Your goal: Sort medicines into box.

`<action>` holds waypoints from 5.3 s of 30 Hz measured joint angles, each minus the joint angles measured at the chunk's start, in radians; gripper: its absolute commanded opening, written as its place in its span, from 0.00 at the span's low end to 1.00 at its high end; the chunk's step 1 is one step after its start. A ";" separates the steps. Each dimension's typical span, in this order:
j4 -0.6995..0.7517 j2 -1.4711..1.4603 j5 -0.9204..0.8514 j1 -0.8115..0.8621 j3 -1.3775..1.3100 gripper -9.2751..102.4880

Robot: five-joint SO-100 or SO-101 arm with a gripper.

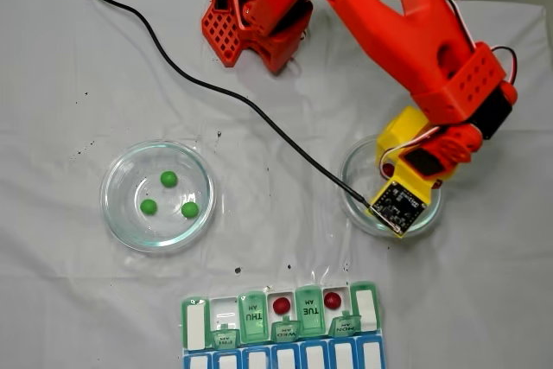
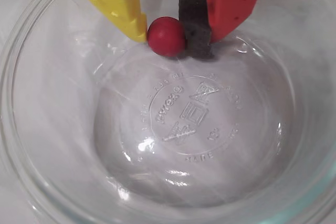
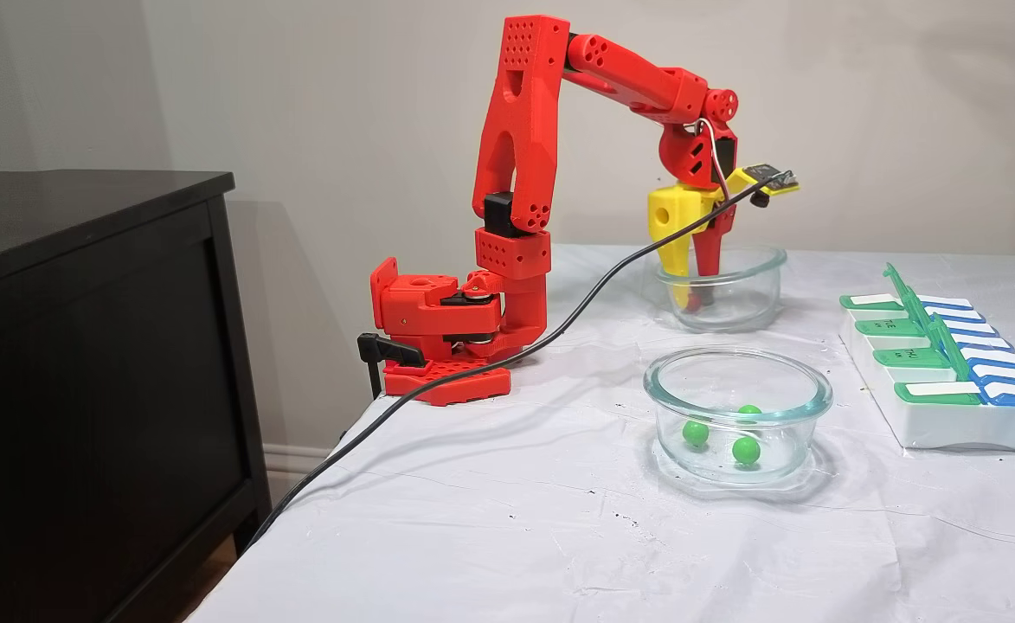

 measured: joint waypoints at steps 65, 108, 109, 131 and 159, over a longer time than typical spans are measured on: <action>-0.331 0.293 -0.431 0.850 -0.002 0.08; -0.546 0.028 -0.445 0.991 -0.071 0.08; -0.555 0.018 -0.445 0.992 -0.074 0.08; -0.555 -0.044 -0.430 0.966 -0.112 0.33; 0.252 0.020 -0.821 1.147 -0.446 0.08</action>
